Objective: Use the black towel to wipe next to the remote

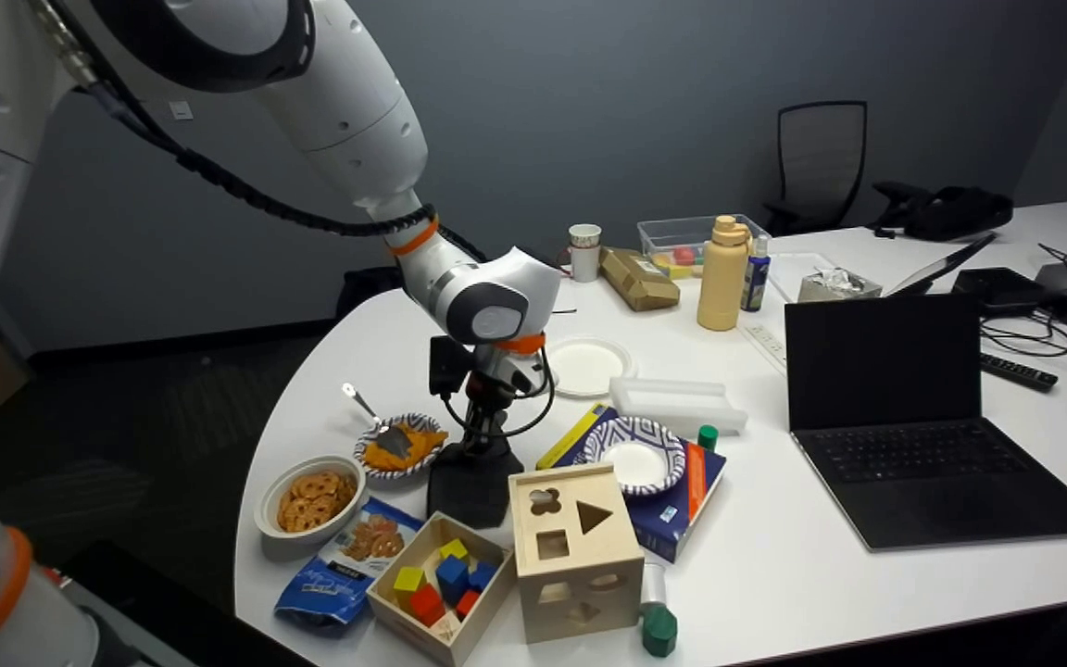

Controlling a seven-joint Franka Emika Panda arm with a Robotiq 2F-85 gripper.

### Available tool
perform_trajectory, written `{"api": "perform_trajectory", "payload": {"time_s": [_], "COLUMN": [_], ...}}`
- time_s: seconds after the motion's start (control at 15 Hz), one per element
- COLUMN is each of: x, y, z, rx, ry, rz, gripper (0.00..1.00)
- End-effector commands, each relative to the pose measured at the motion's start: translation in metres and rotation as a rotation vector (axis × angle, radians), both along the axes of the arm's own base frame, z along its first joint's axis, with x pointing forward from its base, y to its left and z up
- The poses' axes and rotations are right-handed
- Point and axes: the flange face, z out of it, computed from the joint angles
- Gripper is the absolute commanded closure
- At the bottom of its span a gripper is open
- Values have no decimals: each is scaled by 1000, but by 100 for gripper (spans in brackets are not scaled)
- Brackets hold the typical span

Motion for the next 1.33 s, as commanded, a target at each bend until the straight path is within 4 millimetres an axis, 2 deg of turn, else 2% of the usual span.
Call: {"api": "perform_trajectory", "payload": {"time_s": [0.0, 0.2, 0.67, 1.0, 1.27], "x": [-14, -5, 45, 78, 102], "y": [13, 16, -10, -24, -23], "z": [7, 10, 30, 29, 21], "rx": [63, 41, -76, -120, -121], "ry": [46, 6, -176, -258, -285], "rz": [34, 51, 46, 53, 64], "gripper": [99, 99, 99, 99, 99]}}
